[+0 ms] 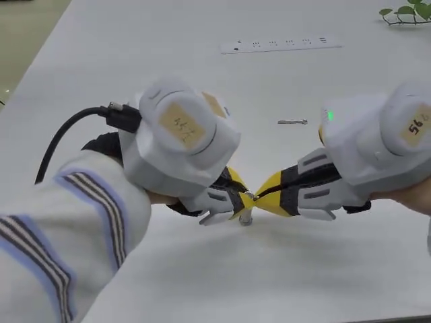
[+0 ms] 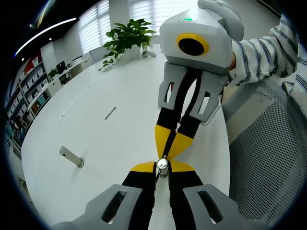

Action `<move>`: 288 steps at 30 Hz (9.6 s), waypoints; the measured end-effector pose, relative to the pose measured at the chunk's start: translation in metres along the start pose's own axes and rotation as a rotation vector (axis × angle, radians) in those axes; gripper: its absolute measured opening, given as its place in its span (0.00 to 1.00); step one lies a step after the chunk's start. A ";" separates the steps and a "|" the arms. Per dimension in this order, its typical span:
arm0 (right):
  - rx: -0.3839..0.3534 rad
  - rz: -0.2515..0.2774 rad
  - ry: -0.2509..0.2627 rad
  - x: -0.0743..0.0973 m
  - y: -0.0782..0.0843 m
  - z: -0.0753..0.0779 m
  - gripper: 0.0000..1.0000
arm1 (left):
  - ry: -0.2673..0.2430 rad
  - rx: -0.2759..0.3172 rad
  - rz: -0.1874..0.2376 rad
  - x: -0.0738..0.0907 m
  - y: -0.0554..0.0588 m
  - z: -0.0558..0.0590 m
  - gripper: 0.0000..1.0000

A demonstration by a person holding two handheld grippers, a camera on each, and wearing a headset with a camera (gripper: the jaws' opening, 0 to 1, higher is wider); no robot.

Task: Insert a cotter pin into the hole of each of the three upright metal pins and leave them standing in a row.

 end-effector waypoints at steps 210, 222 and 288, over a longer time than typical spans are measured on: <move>-0.355 0.100 0.335 -0.065 -0.016 -0.023 0.05 | -0.316 0.481 0.226 0.093 0.123 0.009 0.86; -0.333 0.101 0.279 -0.062 -0.014 -0.020 0.04 | -0.315 0.480 0.223 0.093 0.124 0.010 0.86; 0.602 0.002 -0.644 -0.034 -0.014 0.087 0.04 | -0.356 0.656 0.257 0.105 0.100 0.023 0.87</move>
Point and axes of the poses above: the centre of the closed fingertips' face, and the gripper's own axes: x roughly backward along the fingers, z roughly to its right, y roughly out of its underside, the point moved 9 cm from there along x, roughly backward along the fingers, and after that the axes turned 5 degrees about -z, right-handed, at the moved point
